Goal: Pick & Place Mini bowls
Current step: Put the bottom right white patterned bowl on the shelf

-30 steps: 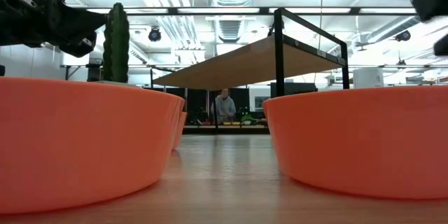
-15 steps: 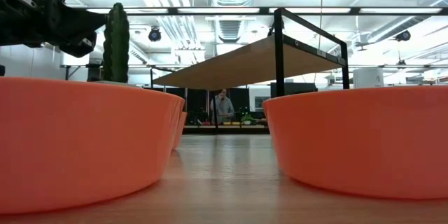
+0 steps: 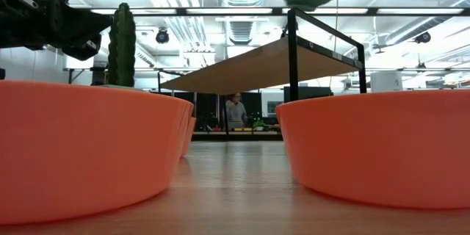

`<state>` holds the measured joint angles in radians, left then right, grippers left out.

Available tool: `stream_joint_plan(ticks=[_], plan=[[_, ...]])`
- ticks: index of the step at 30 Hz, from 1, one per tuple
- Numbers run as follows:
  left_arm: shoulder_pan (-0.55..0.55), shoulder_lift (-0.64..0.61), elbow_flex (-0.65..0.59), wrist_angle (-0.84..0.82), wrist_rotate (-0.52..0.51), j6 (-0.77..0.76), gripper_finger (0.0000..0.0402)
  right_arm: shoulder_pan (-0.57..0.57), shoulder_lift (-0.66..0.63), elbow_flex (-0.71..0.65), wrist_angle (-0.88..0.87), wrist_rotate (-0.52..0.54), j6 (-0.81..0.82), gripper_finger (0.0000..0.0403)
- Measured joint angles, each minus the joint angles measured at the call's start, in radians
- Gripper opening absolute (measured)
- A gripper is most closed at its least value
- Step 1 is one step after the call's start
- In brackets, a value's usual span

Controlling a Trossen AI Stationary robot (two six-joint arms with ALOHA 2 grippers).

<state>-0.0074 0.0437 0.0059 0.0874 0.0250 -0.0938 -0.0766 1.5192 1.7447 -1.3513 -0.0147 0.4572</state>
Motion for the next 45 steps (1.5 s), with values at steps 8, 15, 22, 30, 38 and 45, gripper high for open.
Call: stream_joint_plan(ticks=[8,15,22,30,38,45], plan=[[0.0,0.0,0.0,0.001,0.0,0.0,0.0,-0.17,0.166,0.063,-0.06,-0.073,-0.144,0.0012],[0.0,0.0,0.0,0.001,0.0,0.0,0.0,-0.206,0.235,0.045,-0.049,-0.136,-0.225,0.0013],[0.001,0.0,0.0,0.001,0.0,0.0,0.0,-0.22,0.256,0.04,-0.04,-0.181,-0.272,0.0013],[0.0,0.0,0.0,0.001,0.0,0.0,0.0,-0.225,0.256,0.038,-0.025,-0.183,-0.319,0.0013],[0.0,0.0,0.0,0.001,0.0,0.0,0.0,-0.226,0.257,0.024,-0.023,-0.221,-0.339,0.0013],[0.0,0.0,0.0,0.001,0.0,0.0,0.0,-0.226,0.257,0.017,-0.023,-0.233,-0.345,0.0015]])
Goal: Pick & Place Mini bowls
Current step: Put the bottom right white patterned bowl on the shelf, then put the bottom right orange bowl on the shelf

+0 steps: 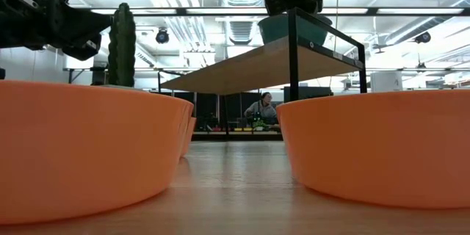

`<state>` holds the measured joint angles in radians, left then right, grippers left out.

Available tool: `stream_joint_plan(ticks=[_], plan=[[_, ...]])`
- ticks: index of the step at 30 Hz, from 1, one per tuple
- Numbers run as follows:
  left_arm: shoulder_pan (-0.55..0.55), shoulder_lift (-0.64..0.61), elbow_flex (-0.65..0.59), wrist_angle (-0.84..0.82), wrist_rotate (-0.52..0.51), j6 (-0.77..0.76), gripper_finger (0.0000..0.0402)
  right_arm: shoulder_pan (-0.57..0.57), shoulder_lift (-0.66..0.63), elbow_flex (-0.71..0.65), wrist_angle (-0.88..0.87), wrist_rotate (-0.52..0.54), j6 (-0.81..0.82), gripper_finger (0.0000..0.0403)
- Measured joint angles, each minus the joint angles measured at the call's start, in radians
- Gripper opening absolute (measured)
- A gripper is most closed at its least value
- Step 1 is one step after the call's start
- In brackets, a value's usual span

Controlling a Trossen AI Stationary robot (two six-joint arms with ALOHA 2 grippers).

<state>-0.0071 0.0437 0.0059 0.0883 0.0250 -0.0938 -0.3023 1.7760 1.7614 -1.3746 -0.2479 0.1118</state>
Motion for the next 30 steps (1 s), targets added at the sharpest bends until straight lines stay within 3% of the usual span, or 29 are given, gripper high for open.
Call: stream_joint_plan(ticks=[17,30], plan=[[0.0,0.0,0.0,0.0,0.0,0.0,0.0,0.001,-0.006,0.026,0.027,0.111,-0.018,0.0168],[0.0,0.0,0.0,0.0,0.0,0.0,0.0,0.049,-0.019,0.212,0.086,0.148,-0.07,0.0185]])
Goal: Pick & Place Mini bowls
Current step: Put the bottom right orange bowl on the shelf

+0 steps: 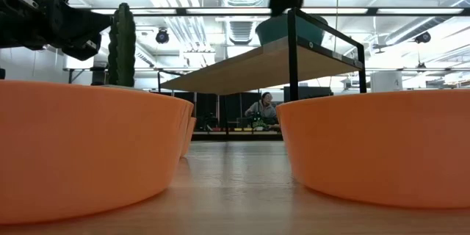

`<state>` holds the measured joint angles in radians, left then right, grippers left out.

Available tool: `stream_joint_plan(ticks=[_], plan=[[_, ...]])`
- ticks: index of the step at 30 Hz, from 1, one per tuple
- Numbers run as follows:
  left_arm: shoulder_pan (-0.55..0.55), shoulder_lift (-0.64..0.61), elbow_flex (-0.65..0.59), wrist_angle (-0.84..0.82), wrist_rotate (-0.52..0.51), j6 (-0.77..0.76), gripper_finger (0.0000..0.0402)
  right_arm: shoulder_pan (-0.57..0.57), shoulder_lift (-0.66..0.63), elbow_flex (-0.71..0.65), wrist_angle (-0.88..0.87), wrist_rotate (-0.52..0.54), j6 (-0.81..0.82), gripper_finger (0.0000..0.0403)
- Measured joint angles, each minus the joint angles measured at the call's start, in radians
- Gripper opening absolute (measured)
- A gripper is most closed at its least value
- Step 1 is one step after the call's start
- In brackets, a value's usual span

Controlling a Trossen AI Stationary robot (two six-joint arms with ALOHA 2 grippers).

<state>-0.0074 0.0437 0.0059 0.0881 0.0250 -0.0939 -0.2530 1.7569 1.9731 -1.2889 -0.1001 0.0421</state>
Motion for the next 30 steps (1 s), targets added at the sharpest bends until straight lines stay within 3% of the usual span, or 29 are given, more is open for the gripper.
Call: stream_joint_plan(ticks=[8,17,24,30], plan=[[0.001,0.0,0.0,0.0,0.0,0.0,0.0,0.121,-0.001,0.021,0.041,-0.002,-0.02,0.018],[0.001,0.0,0.0,0.0,0.0,0.0,0.0,0.378,-0.002,-0.007,0.039,-0.005,-0.063,0.0175],[0.0,0.0,0.0,0.0,0.0,0.0,0.0,0.615,0.0,-0.127,0.088,0.069,-0.047,0.0175],[0.0,0.0,0.0,0.0,0.0,0.0,0.0,0.769,0.027,-0.247,0.233,0.078,-0.043,0.0175]])
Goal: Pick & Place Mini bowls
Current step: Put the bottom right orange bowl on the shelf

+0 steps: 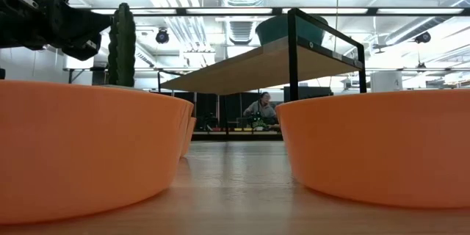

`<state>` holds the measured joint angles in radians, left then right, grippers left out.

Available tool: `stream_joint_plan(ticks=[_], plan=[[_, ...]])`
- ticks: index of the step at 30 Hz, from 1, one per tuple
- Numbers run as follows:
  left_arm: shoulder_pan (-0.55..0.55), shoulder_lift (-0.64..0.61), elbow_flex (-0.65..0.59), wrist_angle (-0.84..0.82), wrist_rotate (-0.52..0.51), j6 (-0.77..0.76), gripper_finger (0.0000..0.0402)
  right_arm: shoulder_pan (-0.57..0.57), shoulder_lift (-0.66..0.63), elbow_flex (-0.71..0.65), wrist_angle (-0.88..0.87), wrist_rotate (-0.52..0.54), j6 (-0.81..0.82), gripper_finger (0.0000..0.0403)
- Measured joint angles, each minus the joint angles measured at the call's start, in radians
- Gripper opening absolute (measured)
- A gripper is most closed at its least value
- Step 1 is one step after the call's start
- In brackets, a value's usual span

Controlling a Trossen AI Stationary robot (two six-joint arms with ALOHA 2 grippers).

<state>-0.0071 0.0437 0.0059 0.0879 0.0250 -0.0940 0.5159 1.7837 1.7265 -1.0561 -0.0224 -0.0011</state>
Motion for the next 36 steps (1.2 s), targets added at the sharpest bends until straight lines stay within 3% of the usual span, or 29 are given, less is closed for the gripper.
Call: stream_joint_plan(ticks=[7,26,36], plan=[[-0.001,0.0,0.0,0.0,0.0,0.0,0.0,0.093,0.052,-0.079,0.077,0.035,0.029,0.0176],[0.0,0.0,0.0,-0.014,0.0,0.0,0.0,0.14,0.279,-0.118,0.111,0.023,-0.007,0.0173],[0.0,0.0,0.0,-0.017,0.0,0.0,0.0,0.141,0.31,-0.119,0.115,0.052,-0.002,0.012]])
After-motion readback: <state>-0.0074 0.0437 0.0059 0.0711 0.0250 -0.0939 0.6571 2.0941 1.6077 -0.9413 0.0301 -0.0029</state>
